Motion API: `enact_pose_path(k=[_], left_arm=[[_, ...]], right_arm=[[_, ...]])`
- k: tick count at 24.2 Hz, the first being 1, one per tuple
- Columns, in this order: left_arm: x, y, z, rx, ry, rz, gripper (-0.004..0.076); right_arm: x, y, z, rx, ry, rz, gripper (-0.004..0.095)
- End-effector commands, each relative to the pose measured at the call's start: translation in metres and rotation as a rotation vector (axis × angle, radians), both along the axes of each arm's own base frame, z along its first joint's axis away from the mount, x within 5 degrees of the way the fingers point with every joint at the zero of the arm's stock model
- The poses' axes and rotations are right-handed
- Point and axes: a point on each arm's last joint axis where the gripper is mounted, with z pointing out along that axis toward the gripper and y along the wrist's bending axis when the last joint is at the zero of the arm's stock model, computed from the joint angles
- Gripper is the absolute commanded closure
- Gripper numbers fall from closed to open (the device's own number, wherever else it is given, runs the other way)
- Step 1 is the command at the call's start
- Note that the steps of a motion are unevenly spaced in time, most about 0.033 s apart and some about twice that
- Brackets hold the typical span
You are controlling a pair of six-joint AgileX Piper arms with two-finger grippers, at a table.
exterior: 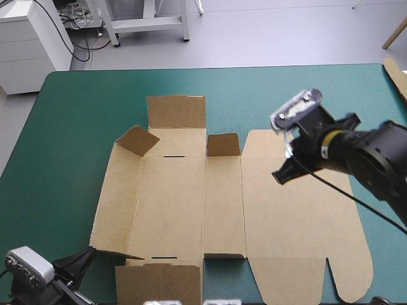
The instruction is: Fold the box
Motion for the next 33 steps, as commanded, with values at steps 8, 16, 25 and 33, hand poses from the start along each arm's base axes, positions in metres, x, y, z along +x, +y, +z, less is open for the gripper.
enact_pose_path(k=[8,16,25,33], left_arm=[[0.002,-0.001,0.013,-0.059,-0.063,0.000,0.0731],[0.002,-0.001,0.013,-0.059,-0.063,0.000,0.0668],[0.002,-0.002,0.013,-0.068,-0.056,-0.005,0.0259],[0.010,-0.004,0.029,-0.161,-0.013,0.041,0.0278]], right_arm=[[-0.082,-0.058,-0.073,0.212,-0.087,-0.073,0.0928],[-0.134,-0.088,-0.147,0.371,-0.091,-0.068,0.0928],[-0.150,-0.097,-0.155,0.463,-0.195,-0.038,0.0928],[-0.150,-0.097,-0.155,0.465,-0.194,-0.039,0.0928]])
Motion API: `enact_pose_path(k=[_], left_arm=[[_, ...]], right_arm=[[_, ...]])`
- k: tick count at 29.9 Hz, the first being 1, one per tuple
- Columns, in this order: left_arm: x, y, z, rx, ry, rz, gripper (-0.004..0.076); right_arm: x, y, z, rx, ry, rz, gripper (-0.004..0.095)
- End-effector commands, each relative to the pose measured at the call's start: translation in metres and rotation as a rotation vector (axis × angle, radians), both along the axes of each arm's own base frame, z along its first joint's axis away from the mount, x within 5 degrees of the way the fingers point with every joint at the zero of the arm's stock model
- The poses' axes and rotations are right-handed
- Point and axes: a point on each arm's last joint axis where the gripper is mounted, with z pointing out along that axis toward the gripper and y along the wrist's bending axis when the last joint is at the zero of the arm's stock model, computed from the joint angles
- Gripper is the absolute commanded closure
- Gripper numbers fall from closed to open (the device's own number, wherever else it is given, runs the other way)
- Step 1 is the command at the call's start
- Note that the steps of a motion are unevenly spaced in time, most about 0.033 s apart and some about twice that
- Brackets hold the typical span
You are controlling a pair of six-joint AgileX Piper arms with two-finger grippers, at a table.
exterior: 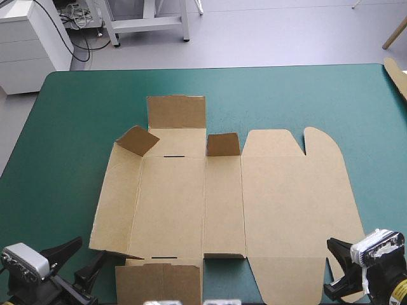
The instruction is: Fold the box
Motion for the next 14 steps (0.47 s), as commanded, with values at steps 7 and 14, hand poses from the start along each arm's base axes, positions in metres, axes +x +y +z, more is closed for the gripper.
enact_pose_path(k=[7,14], left_arm=[[0.042,-0.017,0.048,-0.022,0.099,0.016,0.0278],[0.095,-0.033,0.062,0.134,0.318,0.033,0.0279]], right_arm=[[0.002,0.001,0.013,0.039,-0.078,0.003,0.0928],[0.002,0.002,0.013,0.040,-0.076,0.004,0.0928]])
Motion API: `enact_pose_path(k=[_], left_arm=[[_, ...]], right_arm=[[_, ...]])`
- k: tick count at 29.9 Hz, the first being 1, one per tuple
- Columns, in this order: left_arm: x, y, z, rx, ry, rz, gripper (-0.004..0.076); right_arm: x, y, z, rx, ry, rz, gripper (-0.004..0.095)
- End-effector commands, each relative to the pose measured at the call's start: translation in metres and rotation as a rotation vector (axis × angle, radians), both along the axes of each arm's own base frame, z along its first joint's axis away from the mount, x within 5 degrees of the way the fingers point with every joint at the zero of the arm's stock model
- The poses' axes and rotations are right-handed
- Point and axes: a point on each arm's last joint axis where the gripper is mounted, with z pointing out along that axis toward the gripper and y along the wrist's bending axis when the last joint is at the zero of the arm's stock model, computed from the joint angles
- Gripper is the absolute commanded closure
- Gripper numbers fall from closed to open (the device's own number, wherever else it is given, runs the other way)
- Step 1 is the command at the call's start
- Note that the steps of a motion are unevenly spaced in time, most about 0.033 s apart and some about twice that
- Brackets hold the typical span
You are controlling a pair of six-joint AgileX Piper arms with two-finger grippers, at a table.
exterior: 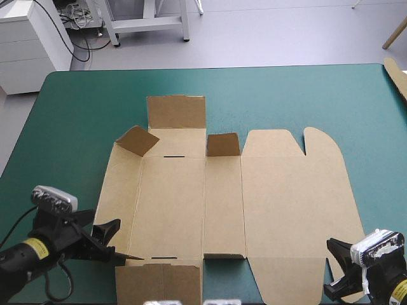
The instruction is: Fold the box
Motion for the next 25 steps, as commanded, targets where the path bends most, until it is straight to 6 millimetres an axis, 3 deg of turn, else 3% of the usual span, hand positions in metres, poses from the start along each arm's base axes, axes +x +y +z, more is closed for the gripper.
enact_pose_path(k=[1,6,12,25], left_arm=[[0.030,-0.008,0.018,0.065,0.042,0.014,0.0279],[0.062,-0.015,0.024,0.172,0.229,0.065,0.0279],[0.087,-0.019,0.033,0.259,0.336,0.094,0.0279],[0.103,-0.013,0.030,0.362,0.325,0.122,0.0282]], right_arm=[[0.002,0.001,0.013,0.038,-0.078,0.002,0.0928],[0.002,0.001,0.013,0.038,-0.078,0.002,0.0928],[0.002,0.001,0.013,0.038,-0.078,0.002,0.0928],[0.002,0.001,0.013,0.038,-0.078,0.002,0.0928]])
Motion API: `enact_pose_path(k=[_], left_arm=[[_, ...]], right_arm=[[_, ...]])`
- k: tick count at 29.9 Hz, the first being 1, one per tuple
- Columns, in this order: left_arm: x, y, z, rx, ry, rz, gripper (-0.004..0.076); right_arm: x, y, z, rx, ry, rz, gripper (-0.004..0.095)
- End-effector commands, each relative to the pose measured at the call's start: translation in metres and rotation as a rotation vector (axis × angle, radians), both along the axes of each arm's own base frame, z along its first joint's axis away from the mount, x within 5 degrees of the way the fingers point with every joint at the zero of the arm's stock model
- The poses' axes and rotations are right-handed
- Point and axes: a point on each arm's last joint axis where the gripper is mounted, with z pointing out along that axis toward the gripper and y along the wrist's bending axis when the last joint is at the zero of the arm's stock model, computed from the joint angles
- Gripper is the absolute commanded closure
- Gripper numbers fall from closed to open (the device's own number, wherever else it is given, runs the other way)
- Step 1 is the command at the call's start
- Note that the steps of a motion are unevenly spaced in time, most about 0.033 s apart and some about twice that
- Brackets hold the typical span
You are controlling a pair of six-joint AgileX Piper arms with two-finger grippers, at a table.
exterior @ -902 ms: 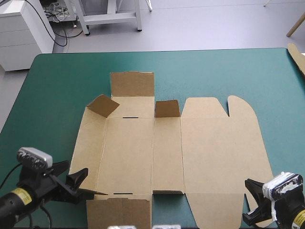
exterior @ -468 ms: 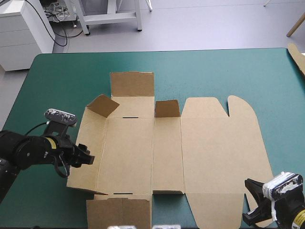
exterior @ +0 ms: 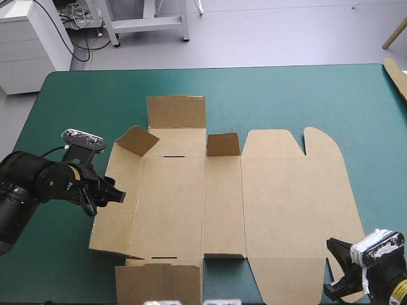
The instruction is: Fold the box
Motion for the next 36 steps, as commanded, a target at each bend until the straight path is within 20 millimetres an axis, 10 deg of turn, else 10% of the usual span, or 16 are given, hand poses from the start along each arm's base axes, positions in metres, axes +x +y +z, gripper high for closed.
enact_pose_path(k=[1,18,36], left_arm=[[0.002,0.006,0.007,0.009,0.001,0.010,0.0281],[0.015,0.092,-0.023,-0.190,0.099,0.211,0.0281],[0.001,0.068,-0.085,-0.464,0.263,0.116,0.0281]], right_arm=[[0.002,0.001,0.013,0.037,-0.076,0.002,0.0928],[0.002,0.001,0.013,0.037,-0.076,0.002,0.0928],[0.002,0.001,0.013,0.036,-0.076,0.004,0.0928]])
